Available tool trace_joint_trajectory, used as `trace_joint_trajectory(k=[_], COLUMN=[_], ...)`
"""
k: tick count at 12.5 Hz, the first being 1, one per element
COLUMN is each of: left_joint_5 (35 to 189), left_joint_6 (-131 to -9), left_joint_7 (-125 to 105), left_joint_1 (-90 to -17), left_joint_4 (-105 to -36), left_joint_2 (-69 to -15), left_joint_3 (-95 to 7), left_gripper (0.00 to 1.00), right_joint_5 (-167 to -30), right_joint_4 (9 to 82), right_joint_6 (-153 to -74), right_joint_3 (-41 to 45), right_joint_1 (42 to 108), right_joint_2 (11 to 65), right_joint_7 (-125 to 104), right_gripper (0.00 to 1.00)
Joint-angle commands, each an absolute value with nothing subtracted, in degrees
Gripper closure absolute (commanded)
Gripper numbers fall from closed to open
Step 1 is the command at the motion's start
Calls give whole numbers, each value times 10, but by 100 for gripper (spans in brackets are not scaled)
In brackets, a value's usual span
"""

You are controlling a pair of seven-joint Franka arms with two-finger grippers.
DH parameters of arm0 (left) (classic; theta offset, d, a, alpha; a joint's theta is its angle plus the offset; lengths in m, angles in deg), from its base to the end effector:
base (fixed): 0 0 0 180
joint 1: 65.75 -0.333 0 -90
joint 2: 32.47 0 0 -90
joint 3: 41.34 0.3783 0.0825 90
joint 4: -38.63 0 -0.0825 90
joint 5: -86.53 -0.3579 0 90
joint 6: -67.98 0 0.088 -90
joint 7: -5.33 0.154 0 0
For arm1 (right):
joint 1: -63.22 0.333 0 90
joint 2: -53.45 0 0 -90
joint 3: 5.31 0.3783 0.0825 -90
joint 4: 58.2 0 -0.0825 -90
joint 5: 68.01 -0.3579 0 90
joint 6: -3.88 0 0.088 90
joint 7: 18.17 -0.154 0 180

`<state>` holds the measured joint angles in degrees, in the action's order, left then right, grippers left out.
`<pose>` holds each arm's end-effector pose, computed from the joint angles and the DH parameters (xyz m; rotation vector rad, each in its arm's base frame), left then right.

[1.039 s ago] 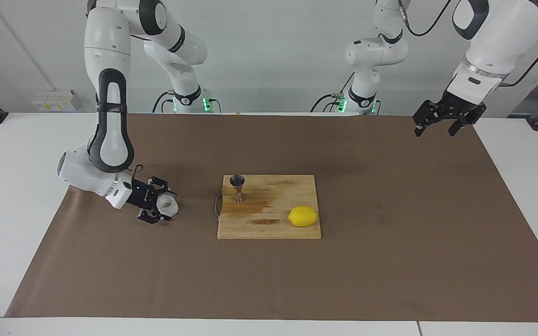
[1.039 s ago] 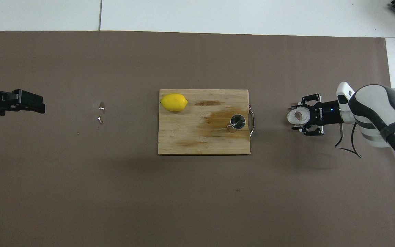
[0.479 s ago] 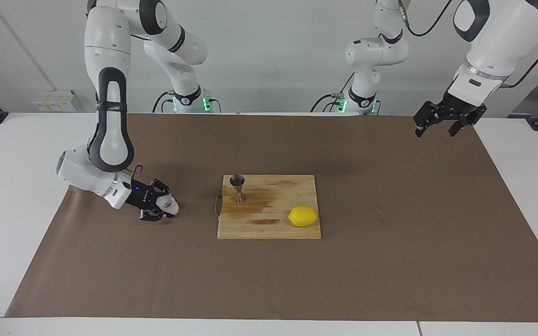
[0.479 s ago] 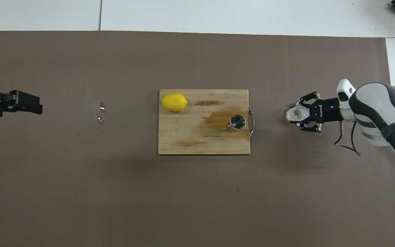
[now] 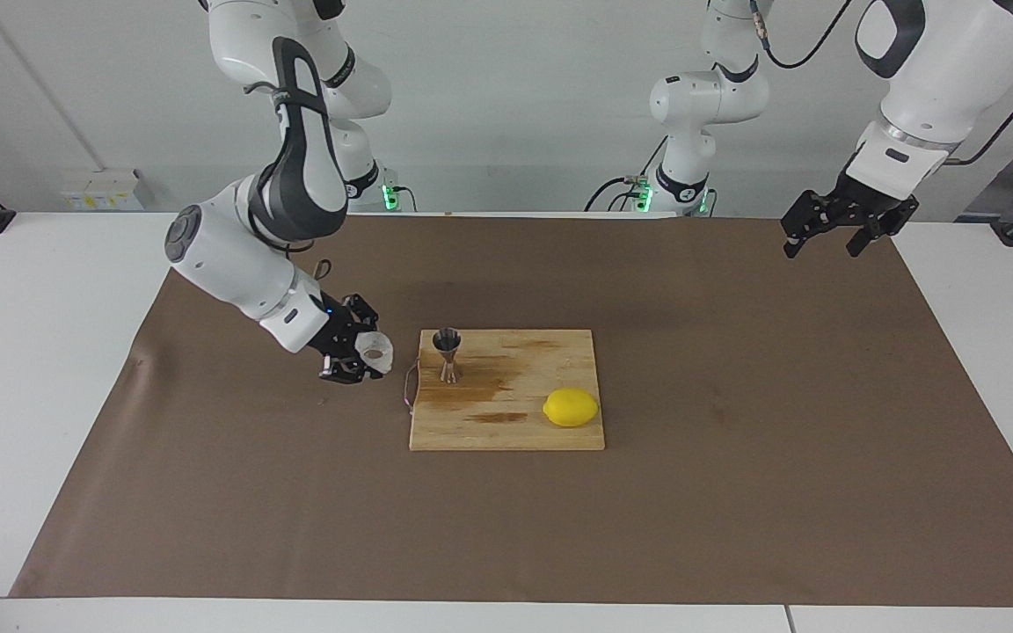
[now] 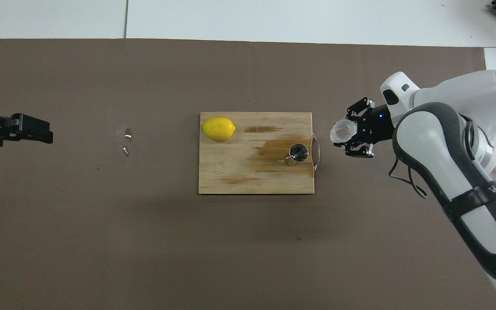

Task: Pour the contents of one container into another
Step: 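Lift the white cup with the right gripper over the silver cup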

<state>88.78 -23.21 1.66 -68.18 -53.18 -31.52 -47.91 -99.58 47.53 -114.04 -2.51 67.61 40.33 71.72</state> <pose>0.5224 -0.0444 0.6363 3.1039 -0.0116 0.0048 0.6010 0.1239 0.4399 -2.0624 -1.7829 -0.4371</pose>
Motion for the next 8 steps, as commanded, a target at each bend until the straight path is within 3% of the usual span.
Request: trace_joint_trajectory(k=[1,8], left_joint_5=[895,895], left_joint_6=[-239,-234], left_joint_7=[20,21], left_joint_1=[-679,-681], left_joint_4=[-551,-552], left_joint_2=[-298,-297], left_joint_3=[-474,-473], left_gripper=[0,0], right_joint_5=[-936,-691], right_joint_4=[470,471], right_joint_6=[-1140,-1152], right_joint_3=[-24,-23], right_joint_1=[705,804], right_joint_2=[409,417], right_joint_7=[654,508], right_gripper=[62,61])
